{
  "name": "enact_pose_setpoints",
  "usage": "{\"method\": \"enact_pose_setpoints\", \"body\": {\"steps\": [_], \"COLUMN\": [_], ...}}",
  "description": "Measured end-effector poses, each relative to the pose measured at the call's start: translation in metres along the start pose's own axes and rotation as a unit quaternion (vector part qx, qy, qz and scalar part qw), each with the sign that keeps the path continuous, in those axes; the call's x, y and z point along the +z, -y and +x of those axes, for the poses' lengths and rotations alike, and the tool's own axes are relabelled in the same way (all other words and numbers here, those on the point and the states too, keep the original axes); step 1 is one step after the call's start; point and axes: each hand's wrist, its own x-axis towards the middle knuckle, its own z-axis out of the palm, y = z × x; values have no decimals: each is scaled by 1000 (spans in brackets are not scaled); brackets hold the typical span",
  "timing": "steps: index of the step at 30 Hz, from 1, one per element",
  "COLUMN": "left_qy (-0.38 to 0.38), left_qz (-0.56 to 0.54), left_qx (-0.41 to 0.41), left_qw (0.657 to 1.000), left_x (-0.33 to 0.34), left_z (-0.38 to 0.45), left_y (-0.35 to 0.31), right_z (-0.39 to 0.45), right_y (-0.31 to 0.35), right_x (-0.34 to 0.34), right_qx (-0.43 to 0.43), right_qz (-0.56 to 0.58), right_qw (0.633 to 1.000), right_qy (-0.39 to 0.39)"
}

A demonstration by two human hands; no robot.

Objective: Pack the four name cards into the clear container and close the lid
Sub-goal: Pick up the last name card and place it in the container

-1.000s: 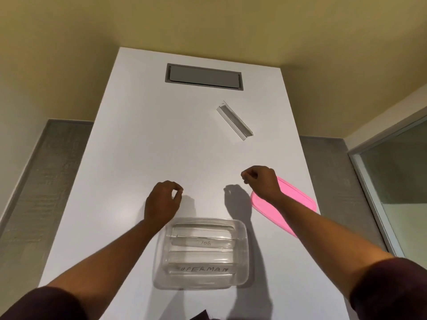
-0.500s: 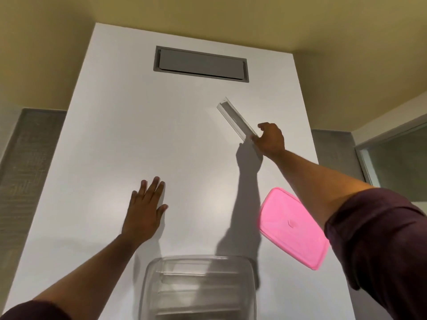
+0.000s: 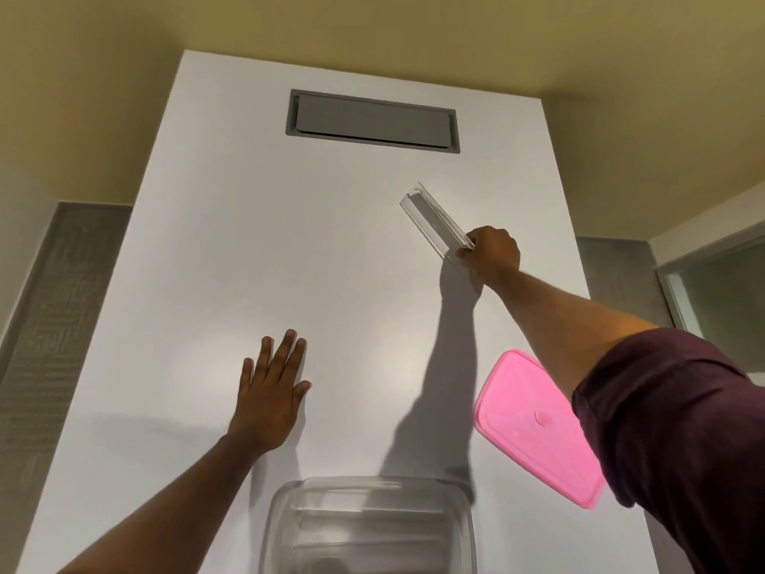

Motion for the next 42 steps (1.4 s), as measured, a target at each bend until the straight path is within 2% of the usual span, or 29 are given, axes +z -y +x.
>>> {"method": "enact_pose_setpoints", "body": {"steps": [4, 7, 10, 13, 15, 20, 27, 29, 34, 38, 42], "left_qy": [28, 33, -18, -66, -81, -32, -34, -38, -30, 73, 146], "left_qz": [0, -47, -182, -340, -393, -455, -527, -530, -494, -476, -404], "left_qx": [-24, -49, -16, 11, 0, -70, -130, -133, -149, -118, -70], "left_qw": [999, 997, 983, 938, 916, 887, 839, 837, 856, 868, 900], "left_x": [-10, -21, -44, -82, -105, -133, -134, -133, -131, -129, -126], "left_z": [2, 5, 3, -1, -5, -31, -94, -111, -134, -150, -167], "left_y": [-11, -37, -81, -127, -152, -192, -215, -213, -194, -173, -152], "right_z": [-29, -66, -114, -163, -196, -278, -374, -396, -437, -451, -450], "right_y": [-3, -3, -2, 4, 8, 20, 17, 13, 0, -10, -15], "right_x": [-12, -8, 1, 4, 2, -6, -4, 0, 1, -4, -12], "right_qx": [1, 19, 42, 45, 36, -9, -79, -104, -183, -207, -257], "right_qz": [84, 188, 290, 350, 377, 395, 337, 350, 374, 303, 202], "right_qw": [996, 981, 956, 936, 925, 918, 935, 928, 909, 929, 937], "right_qy": [-27, -37, -29, -8, 4, -12, -85, -68, -29, -41, -124]}}
